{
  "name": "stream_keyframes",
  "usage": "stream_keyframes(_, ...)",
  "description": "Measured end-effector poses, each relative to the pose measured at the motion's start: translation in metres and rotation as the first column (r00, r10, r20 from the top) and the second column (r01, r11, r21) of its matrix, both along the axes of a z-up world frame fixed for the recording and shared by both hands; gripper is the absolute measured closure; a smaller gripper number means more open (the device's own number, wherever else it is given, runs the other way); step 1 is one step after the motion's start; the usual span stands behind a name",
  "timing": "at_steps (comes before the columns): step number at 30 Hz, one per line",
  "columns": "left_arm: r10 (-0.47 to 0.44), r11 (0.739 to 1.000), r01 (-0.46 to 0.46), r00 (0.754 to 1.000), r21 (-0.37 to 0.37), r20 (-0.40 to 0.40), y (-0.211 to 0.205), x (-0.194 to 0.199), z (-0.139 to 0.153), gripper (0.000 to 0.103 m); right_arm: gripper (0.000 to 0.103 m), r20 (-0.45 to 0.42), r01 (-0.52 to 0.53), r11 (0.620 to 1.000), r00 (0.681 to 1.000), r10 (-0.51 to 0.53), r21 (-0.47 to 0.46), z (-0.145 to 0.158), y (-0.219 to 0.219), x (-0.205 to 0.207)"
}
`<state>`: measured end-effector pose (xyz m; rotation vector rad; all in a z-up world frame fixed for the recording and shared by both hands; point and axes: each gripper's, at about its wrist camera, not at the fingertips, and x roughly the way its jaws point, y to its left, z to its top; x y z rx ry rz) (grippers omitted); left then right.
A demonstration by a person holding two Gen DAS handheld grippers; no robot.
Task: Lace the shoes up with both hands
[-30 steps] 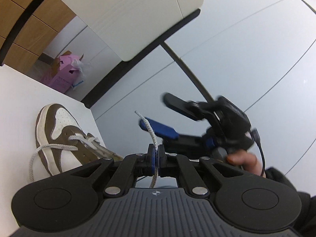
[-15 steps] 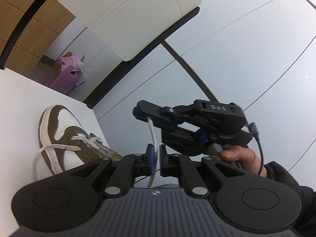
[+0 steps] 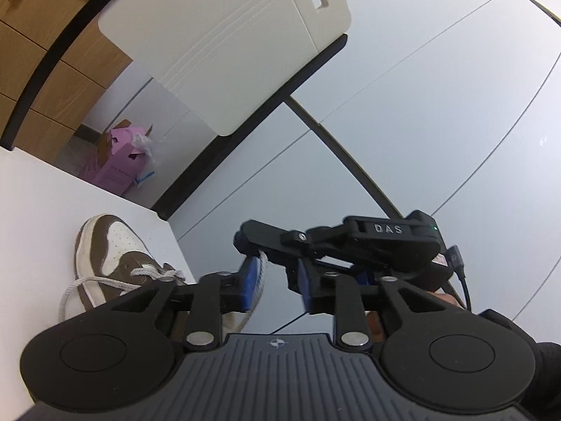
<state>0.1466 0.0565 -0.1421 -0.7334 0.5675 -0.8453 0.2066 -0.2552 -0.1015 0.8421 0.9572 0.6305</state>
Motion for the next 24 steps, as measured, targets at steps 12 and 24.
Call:
stream_keyframes(12, 0.023, 0.999, -0.023, 1.0, 0.038, -0.016, 0.001, 0.002, -0.002, 0.1, 0.096, -0.002, -0.008, 1.0, 1.0, 0.008, 0.013, -0.001, -0.001, -0.001)
stream_keyframes(24, 0.077, 0.993, -0.078, 0.997, 0.09, 0.005, 0.007, 0.001, 0.001, 0.1, 0.056, 0.142, 0.046, 0.96, 0.99, -0.007, -0.278, 0.0, -0.013, -0.009)
